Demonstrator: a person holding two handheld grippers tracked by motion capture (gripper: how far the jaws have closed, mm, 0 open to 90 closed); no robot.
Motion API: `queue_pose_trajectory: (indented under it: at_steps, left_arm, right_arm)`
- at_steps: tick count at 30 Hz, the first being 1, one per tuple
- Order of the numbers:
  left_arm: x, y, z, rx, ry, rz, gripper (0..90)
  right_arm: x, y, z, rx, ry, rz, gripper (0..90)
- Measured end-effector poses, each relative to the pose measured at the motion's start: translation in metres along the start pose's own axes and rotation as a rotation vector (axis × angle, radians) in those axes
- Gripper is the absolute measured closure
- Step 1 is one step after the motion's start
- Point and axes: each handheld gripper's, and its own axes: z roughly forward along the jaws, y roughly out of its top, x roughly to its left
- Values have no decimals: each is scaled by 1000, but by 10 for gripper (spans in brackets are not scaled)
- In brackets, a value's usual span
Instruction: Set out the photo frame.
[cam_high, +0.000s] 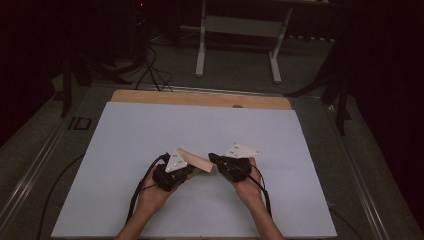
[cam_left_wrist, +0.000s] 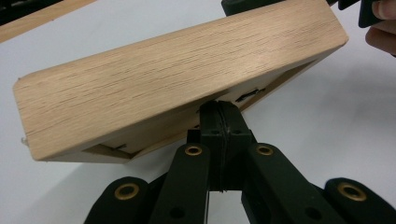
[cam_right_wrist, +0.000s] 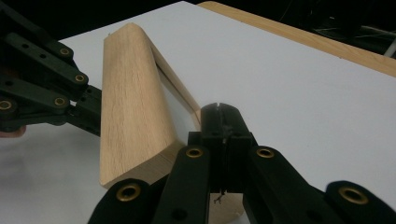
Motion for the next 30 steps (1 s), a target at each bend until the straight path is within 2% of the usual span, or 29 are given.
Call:
queue_pose_trajectory:
  at_steps: [23,30]
  left_arm:
    - [-1,1,4,9,-10,6,897]
    - [0,1,5,8,-8,0,897]
  right_arm:
    - [7,-2,-5,9,4,-12,898]
    - [5,-3,-4,13,6,-8,898]
